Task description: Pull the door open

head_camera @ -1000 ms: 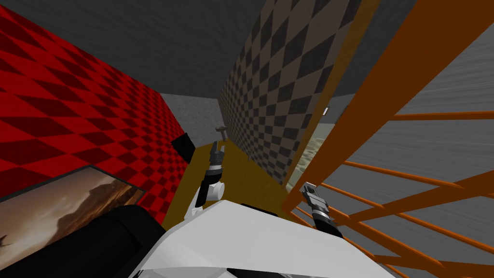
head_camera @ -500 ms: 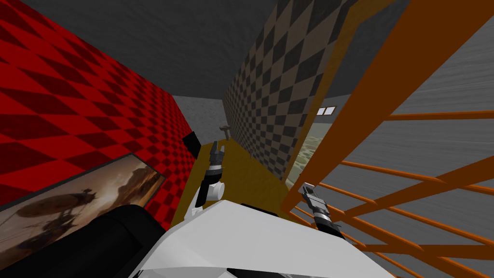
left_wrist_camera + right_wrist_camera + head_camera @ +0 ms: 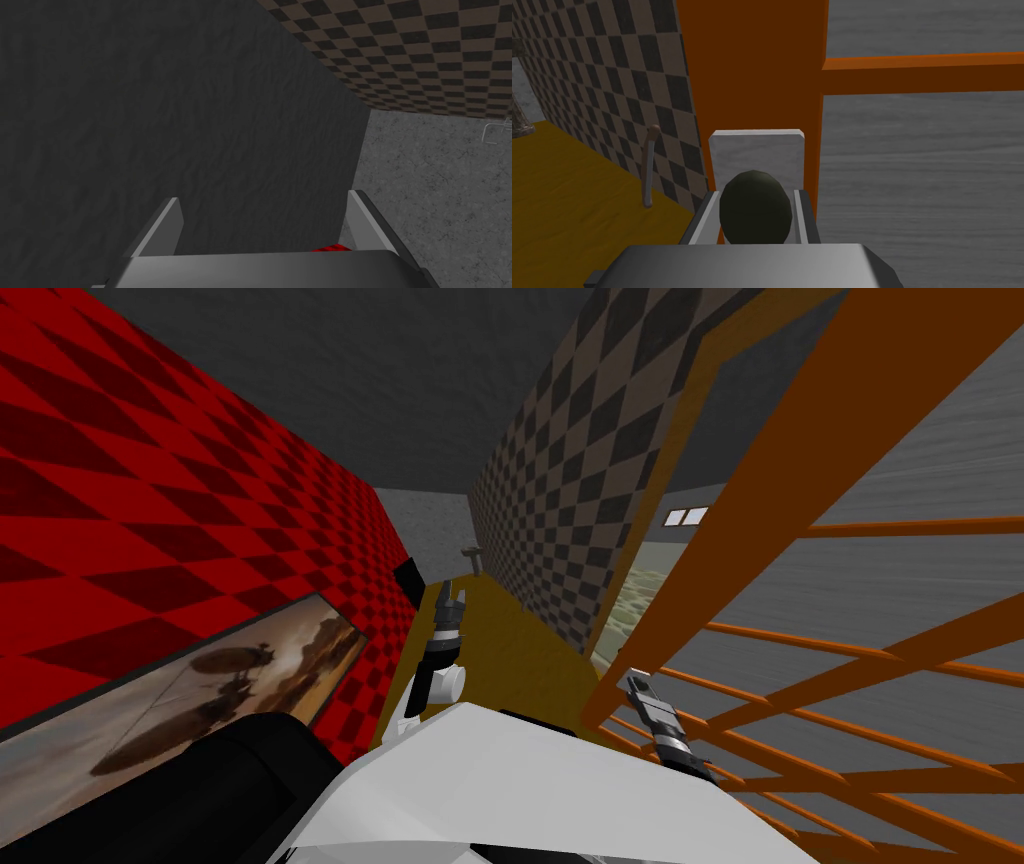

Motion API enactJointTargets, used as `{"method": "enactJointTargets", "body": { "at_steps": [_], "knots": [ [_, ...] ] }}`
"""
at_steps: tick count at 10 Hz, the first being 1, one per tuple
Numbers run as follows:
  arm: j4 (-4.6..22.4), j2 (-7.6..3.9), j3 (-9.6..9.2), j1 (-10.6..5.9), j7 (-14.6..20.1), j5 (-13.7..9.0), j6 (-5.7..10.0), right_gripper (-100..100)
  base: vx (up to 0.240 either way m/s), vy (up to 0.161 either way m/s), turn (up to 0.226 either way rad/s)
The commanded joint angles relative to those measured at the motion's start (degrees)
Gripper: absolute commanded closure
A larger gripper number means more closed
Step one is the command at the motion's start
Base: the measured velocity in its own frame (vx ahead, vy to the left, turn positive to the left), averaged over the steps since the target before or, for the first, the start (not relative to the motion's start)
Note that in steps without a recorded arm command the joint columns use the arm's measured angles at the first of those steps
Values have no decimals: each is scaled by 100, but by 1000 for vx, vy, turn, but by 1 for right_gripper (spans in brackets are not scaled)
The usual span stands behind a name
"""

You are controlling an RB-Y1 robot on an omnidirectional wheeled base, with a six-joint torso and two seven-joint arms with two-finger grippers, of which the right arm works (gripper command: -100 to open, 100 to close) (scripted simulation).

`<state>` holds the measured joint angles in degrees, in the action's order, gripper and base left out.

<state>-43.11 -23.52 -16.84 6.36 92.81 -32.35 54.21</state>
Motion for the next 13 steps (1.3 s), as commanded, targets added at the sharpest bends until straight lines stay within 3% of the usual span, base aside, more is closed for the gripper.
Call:
{"method": "enactJointTargets", "body": {
  "at_steps": [1,4,5,13],
  "knots": [
    [-13,-108,-150,92,157,83,140,100,-243,-14,93],
    [-80,-278,-359,221,365,199,307,100,-243,-40,88],
    [-63,-239,-321,204,311,178,255,100,-111,-9,18],
    [21,-564,-705,445,735,384,792,100,-195,-45,119]
  ]
}}
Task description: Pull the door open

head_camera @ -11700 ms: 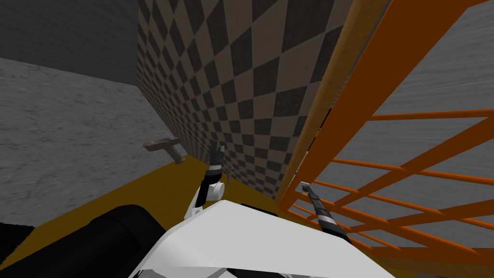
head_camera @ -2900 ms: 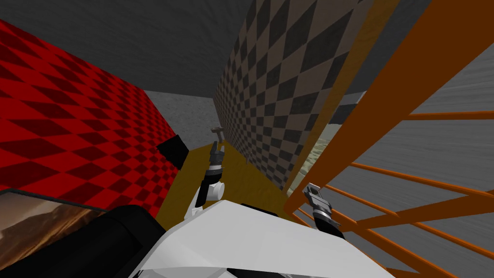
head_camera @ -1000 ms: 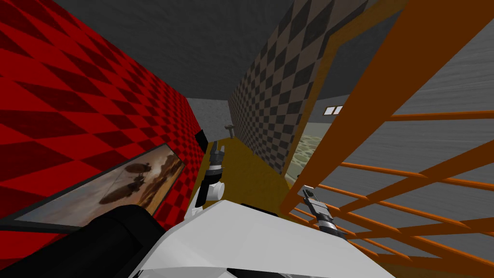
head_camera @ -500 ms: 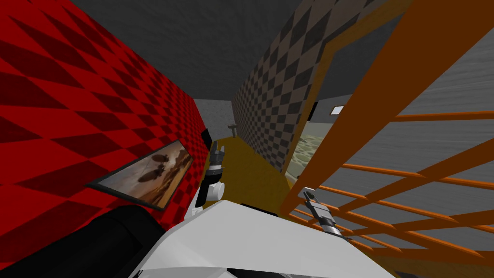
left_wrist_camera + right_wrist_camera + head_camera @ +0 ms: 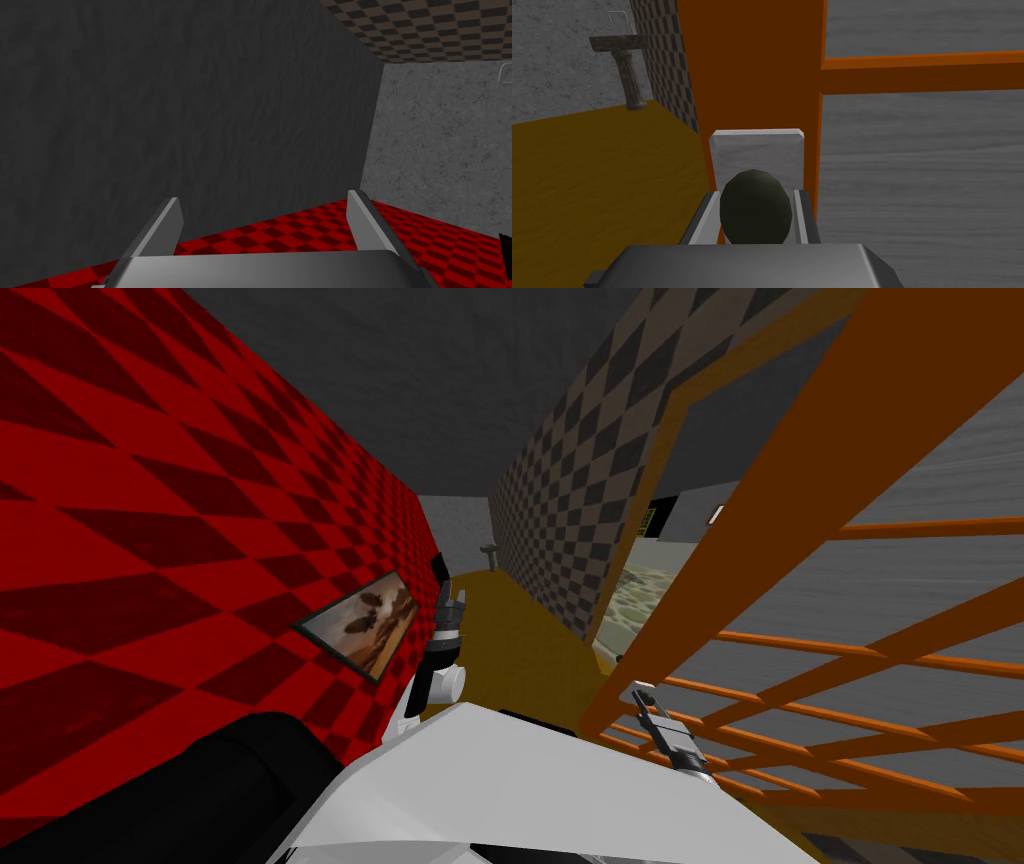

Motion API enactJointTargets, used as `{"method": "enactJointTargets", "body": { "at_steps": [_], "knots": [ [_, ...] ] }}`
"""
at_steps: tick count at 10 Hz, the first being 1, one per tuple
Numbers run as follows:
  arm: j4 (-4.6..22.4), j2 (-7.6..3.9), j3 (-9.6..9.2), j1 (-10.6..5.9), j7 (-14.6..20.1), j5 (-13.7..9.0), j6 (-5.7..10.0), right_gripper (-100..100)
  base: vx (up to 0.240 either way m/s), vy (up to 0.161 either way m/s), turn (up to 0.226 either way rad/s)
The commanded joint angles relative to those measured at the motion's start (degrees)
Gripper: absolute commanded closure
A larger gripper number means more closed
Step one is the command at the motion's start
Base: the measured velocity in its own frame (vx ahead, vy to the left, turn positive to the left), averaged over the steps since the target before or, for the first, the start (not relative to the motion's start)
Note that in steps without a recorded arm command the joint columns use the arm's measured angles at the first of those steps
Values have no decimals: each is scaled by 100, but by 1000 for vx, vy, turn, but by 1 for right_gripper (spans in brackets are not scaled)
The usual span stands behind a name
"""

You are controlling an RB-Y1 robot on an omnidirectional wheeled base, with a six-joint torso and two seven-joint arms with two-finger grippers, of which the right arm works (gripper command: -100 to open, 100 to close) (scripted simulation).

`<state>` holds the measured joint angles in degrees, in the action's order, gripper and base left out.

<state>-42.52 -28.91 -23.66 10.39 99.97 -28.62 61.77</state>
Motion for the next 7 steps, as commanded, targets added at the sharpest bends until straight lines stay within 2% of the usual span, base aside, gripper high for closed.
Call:
{"method": "enactJointTargets", "body": {
  "at_steps": [1,2,3,7],
  "knots": [
    [-27,-64,-66,69,69,35,101,100,-204,-39,88],
    [-46,-46,-37,62,31,18,30,100,-89,-18,17],
    [15,-80,-101,99,96,48,133,100,-137,-32,141],
    [147,-162,-208,137,230,101,378,100,-189,-54,139]
  ]
}}
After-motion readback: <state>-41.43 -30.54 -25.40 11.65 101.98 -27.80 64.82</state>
